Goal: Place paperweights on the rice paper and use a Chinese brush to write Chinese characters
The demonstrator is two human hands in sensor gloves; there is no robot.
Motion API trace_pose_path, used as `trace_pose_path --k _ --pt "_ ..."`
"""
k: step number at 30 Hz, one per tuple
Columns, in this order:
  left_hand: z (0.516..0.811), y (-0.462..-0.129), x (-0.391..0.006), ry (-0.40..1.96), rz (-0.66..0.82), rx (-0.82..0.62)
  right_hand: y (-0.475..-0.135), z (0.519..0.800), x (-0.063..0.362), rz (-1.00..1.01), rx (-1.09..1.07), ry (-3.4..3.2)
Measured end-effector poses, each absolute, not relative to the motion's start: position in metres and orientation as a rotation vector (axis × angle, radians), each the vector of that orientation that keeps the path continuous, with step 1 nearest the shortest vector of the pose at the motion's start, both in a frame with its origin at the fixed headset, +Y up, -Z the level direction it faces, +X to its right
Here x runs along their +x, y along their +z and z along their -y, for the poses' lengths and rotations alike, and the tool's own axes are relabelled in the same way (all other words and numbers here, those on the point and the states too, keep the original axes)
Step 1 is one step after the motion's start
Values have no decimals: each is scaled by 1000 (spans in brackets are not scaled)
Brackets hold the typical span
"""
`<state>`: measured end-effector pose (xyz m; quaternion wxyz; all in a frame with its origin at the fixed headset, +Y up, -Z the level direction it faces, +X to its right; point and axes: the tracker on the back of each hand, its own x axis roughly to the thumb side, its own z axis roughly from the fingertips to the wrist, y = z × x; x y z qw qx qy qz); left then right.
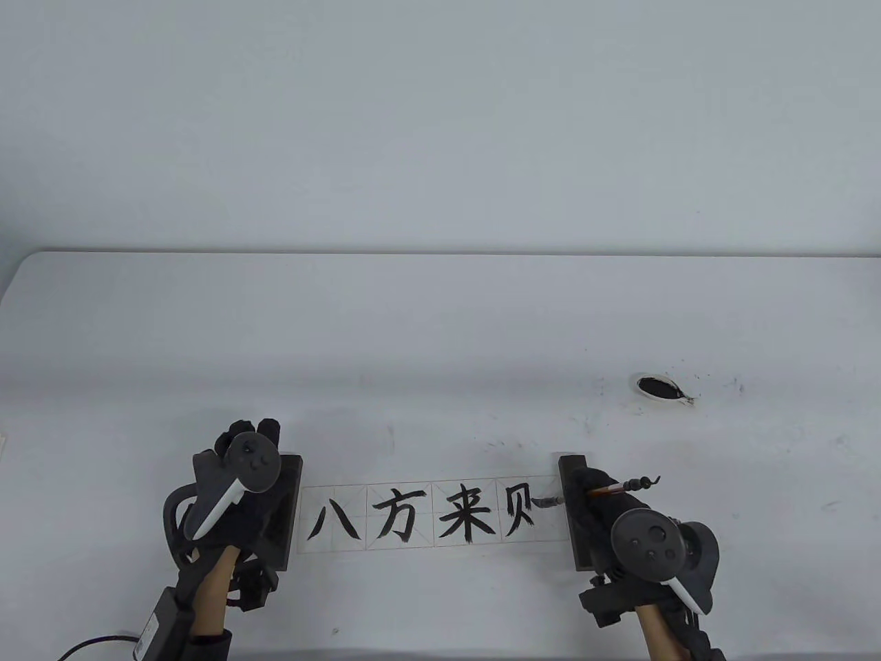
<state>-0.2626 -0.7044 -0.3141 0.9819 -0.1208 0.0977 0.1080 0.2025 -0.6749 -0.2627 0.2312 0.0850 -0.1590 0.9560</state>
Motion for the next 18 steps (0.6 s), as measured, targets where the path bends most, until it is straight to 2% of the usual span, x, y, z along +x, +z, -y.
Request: trace_pose_path --k 18 --pt "706 -314 -261 215 -189 -244 -268 680 202 348 245 2627"
